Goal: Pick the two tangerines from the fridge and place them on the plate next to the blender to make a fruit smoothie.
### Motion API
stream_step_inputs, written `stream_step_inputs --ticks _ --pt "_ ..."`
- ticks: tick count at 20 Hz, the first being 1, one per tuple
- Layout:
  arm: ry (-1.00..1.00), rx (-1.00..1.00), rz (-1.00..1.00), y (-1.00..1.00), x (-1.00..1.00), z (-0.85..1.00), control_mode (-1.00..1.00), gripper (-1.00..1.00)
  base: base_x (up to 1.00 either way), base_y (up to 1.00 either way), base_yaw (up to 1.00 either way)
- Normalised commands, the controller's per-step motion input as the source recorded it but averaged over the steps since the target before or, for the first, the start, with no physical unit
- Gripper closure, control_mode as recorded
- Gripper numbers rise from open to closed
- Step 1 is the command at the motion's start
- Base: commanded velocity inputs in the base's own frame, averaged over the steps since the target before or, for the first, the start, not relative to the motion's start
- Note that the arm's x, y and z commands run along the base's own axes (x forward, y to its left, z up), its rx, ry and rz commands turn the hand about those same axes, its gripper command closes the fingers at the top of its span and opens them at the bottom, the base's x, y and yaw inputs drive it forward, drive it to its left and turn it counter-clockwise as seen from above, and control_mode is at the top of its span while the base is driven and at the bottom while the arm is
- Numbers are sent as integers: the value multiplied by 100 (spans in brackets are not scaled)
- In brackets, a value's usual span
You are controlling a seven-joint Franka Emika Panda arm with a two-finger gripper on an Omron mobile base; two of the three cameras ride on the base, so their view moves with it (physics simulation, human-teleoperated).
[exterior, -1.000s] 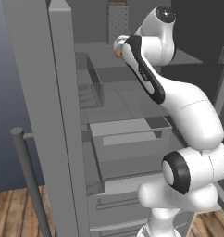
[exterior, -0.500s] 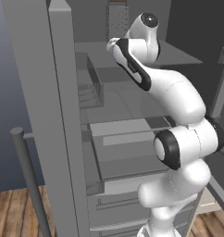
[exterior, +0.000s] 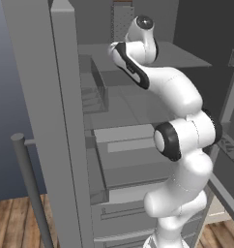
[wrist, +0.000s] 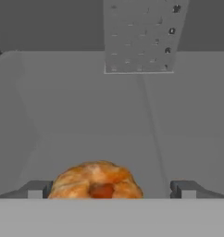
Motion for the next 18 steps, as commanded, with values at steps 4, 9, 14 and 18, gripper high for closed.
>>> stream_step_inputs --ticks 4,9,14,18 --pt "0 -12 0 5 1 -22 -100 -100 0 0 0" --pt "0 -7 0 0 -14 -48 -100 -100 0 0 0" --pt "-4 -4 1 10 3 -53 -100 100 0 0 0" --pt "-10 0 7 8 5 -36 -100 100 0 0 0"
